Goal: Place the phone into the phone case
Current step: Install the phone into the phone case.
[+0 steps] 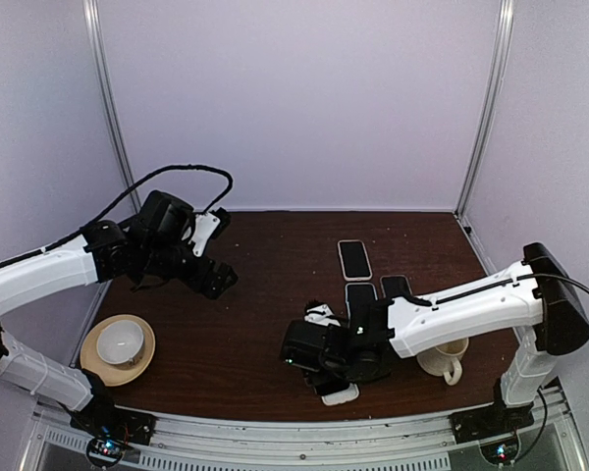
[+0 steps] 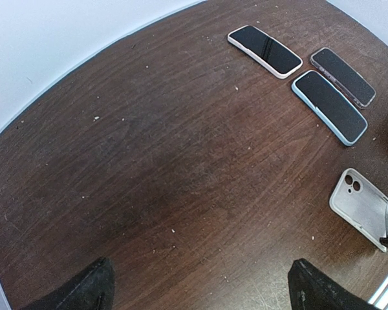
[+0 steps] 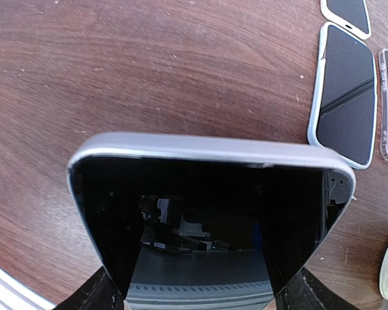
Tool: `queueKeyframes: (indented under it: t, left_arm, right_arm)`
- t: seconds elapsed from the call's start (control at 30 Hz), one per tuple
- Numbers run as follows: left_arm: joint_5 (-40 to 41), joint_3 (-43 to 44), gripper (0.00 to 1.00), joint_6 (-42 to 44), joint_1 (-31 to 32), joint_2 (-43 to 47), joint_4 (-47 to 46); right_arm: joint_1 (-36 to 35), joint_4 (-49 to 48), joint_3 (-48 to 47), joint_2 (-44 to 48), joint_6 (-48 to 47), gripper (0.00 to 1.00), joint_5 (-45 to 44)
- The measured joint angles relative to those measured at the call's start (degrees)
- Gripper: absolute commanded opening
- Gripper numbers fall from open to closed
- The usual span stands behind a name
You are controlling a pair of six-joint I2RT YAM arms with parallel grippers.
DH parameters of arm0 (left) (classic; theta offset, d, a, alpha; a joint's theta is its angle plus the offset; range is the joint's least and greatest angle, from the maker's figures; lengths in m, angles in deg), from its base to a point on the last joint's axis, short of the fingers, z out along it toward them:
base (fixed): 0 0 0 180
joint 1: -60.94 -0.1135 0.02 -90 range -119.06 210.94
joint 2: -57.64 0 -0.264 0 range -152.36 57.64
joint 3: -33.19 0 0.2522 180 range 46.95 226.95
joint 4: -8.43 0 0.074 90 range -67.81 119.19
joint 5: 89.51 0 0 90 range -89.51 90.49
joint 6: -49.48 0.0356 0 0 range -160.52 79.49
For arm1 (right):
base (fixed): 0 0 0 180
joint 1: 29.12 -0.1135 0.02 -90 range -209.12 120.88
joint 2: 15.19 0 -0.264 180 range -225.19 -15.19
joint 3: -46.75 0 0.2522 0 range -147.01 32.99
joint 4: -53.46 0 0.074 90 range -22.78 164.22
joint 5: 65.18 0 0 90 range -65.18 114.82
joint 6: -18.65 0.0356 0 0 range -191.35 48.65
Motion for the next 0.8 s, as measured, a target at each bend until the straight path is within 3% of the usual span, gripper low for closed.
queueKeyframes:
  t: [0.8]
  left_arm:
    - [-0.8, -0.1, 0.98, 0.3, 0.0, 0.2, 0.0]
  right_arm:
    - [0.6, 0.2, 0.5, -1.4, -0.3, 0.00, 1.9]
